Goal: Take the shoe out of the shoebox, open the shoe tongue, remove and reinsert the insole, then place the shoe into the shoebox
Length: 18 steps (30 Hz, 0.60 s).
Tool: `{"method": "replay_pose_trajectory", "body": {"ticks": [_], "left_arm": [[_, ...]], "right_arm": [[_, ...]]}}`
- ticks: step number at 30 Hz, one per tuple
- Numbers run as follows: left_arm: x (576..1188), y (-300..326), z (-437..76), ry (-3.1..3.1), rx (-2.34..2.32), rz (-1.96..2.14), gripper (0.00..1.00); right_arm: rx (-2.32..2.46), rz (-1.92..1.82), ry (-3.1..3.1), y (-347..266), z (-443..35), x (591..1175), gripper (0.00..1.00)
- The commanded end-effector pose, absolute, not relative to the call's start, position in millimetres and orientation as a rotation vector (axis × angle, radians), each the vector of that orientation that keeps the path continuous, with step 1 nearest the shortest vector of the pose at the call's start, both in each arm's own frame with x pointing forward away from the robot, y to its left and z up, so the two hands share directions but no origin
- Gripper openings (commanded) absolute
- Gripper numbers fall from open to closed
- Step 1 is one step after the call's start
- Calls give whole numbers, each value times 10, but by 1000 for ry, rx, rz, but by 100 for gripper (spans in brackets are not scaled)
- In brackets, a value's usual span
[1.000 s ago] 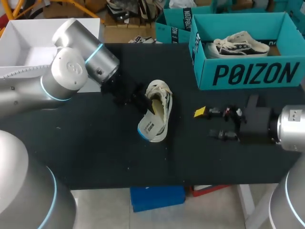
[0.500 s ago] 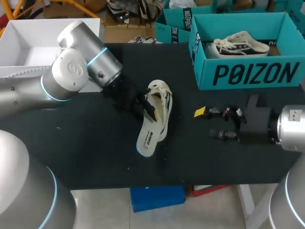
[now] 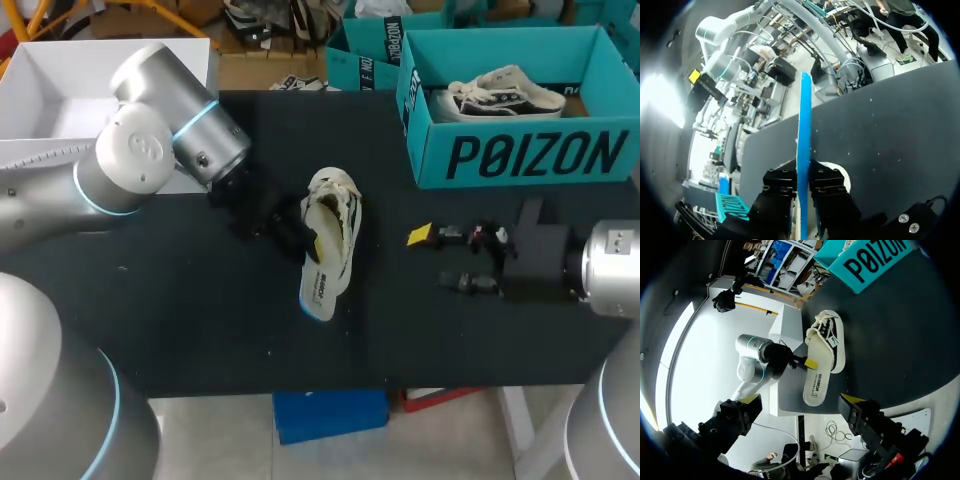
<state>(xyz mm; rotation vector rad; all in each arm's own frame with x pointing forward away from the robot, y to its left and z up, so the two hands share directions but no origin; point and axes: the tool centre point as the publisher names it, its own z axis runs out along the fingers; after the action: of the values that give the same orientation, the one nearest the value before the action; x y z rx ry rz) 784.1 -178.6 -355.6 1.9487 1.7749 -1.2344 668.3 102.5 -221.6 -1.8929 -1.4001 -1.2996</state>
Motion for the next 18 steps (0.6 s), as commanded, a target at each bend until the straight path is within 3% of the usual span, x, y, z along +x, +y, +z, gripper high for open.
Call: {"method": "replay_pose_trajectory", "body": {"ticks": [1, 18], "left_arm": [[7789, -1750, -3581, 1756, 1934, -1271, 0], [7808, -1746, -3579, 1730, 1851, -1432, 0]], "right_arm": [[-1892, -1300, -1400, 1024, -2217, 6682, 100], [-1892, -1300, -1400, 1024, -2217, 6682, 100]]}}
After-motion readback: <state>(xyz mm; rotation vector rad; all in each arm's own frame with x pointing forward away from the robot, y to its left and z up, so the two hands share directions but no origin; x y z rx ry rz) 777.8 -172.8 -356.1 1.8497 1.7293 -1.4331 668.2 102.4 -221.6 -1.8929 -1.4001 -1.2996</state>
